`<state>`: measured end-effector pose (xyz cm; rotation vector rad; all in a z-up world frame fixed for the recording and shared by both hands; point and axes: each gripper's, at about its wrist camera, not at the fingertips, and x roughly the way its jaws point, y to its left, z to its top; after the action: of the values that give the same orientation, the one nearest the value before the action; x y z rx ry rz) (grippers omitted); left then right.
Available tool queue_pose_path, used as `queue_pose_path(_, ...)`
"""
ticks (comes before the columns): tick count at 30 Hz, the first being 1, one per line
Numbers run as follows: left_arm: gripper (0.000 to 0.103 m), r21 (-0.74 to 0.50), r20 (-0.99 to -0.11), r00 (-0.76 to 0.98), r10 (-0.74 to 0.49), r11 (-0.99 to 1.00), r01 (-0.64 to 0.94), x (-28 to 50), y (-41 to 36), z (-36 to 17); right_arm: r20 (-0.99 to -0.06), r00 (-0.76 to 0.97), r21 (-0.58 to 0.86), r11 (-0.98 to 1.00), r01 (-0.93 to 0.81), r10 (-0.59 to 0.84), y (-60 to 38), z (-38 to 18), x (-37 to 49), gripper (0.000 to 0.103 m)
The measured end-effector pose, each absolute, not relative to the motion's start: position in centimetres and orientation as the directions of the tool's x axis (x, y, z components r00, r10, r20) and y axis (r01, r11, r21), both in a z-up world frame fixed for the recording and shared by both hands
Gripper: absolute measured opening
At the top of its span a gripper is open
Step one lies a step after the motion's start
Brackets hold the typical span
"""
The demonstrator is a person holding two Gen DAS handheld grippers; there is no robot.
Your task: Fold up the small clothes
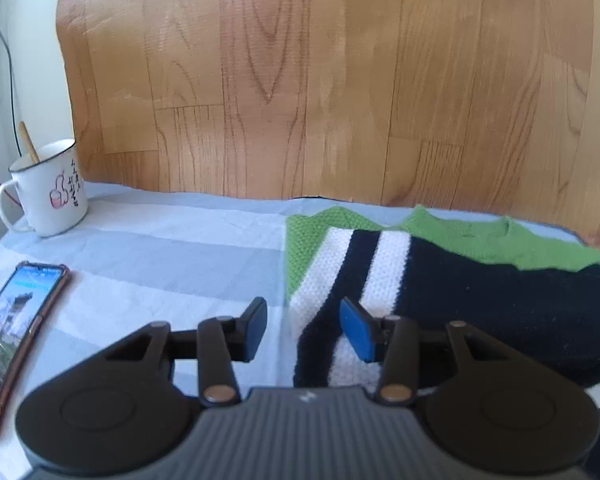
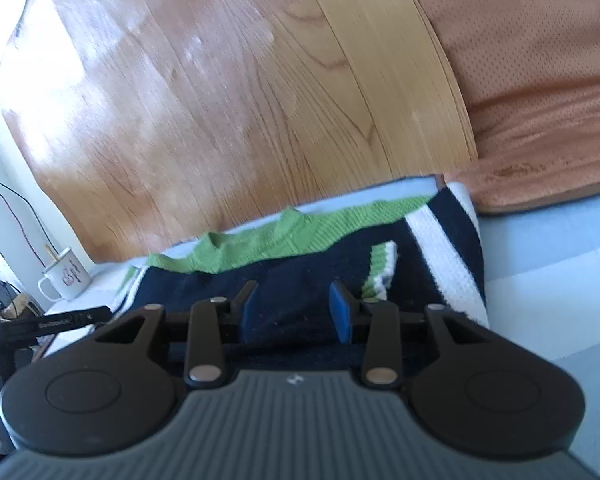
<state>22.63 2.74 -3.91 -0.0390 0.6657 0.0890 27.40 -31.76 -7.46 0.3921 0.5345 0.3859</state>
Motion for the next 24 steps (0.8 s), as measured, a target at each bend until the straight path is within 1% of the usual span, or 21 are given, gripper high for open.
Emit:
queue_pose_path(3,0.044,-0.013,-0.627,0.776,0.064,0.996,-0.092,22.8,2.8,-4.0,-0.413,0.792,0.446,0.858,-0.255,0.450,-31.6,-7.4,27.4,0.042)
queue_pose_path(4,0.043,-0.007,-0.630,0.774,0.070,0.995,-0.096,22.9,2.8,-4.1,-0.414,0.791,0.446,0.858,-0.255,0.451,-31.7,-7.4,27.5,0.043)
queue_pose_path(5,0.030,-0.003,-0.631,0.773,0.070,0.996,-0.093,22.9,2.8,-4.2,-0.414,0.790,0.447,0.857,-0.256,0.452,-31.7,-7.4,27.5,0.043)
queue_pose_path(6,0.010,0.006,-0.634,0.770,0.071,0.996,-0.087,23.0,2.7,-4.3,-0.414,0.789,0.449,0.856,-0.257,0.454,-31.7,-7.5,27.5,0.043)
queue_pose_path(10,0.010,0.067,-0.630,0.769,0.110,0.994,-0.087,23.1,1.9,-4.6,-0.410,0.787,0.455,0.851,-0.262,0.462,-31.9,-7.5,27.6,0.043)
queue_pose_path(13,0.009,0.068,-0.627,0.768,0.132,0.991,-0.114,22.6,1.9,-4.6,-0.402,0.789,0.456,0.849,-0.269,0.465,-32.0,-7.4,27.4,0.043)
queue_pose_path(16,0.007,0.081,-0.627,0.759,0.173,0.984,-0.157,22.4,2.1,-4.6,-0.421,0.780,0.445,0.855,-0.266,0.462,-31.8,-7.5,27.7,0.043)
queue_pose_path(17,0.004,0.083,-0.629,0.755,0.186,0.981,-0.173,22.4,2.1,-4.6,-0.424,0.779,0.441,0.856,-0.268,0.462,-31.7,-7.5,27.7,0.043)
queue_pose_path(18,0.003,0.106,-0.638,0.735,0.228,0.972,-0.209,22.4,2.2,-4.8,-0.426,0.777,0.439,0.857,-0.269,0.463,-31.7,-7.5,27.8,0.045)
queue_pose_path(19,0.003,0.087,-0.650,0.723,0.232,0.969,-0.232,22.5,2.7,-4.9,-0.426,0.776,0.441,0.856,-0.271,0.465,-31.7,-7.5,27.8,0.046)
queue_pose_path(22,0.006,0.044,-0.656,0.728,0.199,0.973,-0.226,22.3,3.4,-4.7,-0.419,0.775,0.453,0.849,-0.273,0.473,-31.9,-7.5,27.8,0.046)
queue_pose_path(24,0.008,-0.011,-0.651,0.747,0.137,0.982,-0.189,22.0,3.7,-4.1,-0.388,0.790,0.469,0.839,-0.275,0.475,-32.4,-7.3,27.4,0.046)
